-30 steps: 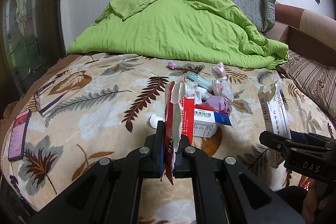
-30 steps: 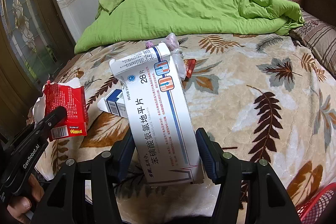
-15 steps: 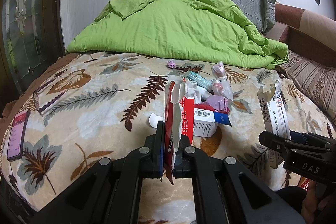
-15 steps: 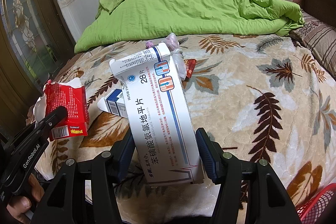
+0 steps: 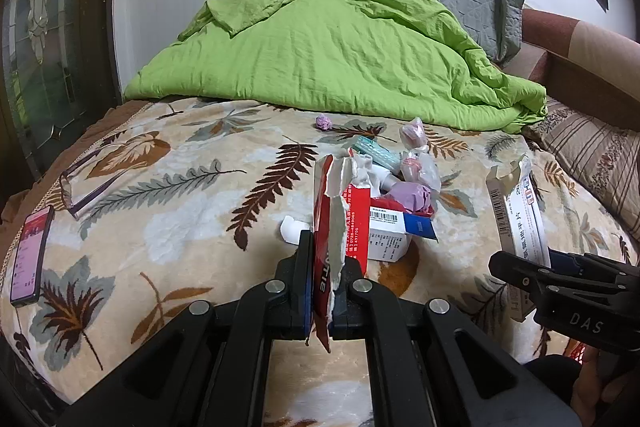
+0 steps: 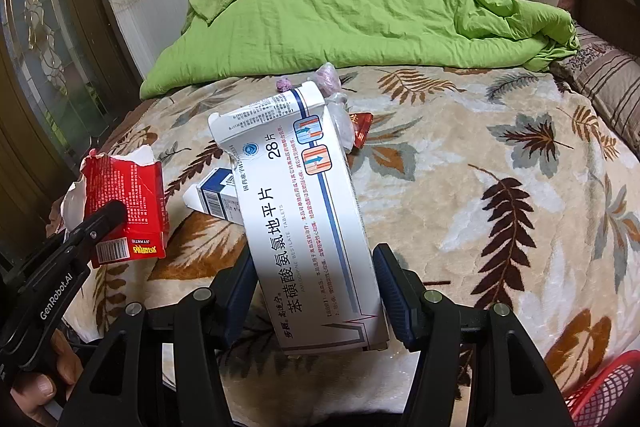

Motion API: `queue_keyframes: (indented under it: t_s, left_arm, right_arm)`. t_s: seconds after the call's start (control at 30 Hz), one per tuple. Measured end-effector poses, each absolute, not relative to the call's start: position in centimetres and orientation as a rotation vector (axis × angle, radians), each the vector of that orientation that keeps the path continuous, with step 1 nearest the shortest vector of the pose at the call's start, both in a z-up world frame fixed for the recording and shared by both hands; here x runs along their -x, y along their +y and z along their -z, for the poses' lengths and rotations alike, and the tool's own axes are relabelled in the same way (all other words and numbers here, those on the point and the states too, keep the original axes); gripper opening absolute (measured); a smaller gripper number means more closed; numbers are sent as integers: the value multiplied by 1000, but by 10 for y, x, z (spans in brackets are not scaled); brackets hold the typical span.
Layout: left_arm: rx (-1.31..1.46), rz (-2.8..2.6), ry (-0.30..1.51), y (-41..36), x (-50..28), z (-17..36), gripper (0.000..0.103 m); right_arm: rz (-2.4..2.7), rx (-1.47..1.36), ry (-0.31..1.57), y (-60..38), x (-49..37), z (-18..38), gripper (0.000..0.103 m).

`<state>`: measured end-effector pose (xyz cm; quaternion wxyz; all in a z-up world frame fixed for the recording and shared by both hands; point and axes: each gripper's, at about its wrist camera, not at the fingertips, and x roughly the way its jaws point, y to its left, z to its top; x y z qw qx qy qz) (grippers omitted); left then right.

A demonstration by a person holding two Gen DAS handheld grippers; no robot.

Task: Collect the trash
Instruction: 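Lift both held boxes and carry them toward the red wastebasket, then open both tools over the red wastebasket to drop the boxes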

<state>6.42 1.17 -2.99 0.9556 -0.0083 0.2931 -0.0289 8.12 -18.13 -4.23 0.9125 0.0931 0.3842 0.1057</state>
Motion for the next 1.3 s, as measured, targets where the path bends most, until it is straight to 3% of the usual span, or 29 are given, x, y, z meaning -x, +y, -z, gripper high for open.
queue_keyframes:
  t_s: [0.57,1.3]
  left_arm:
    - [72,207,646,-14,-57,17,4]
    - [-51,712,710,-161,-17,-18,4]
  right_arm:
    - [-200,-307,831,-214,-68,34,62]
    - [162,-550,815,-387,83,14,62]
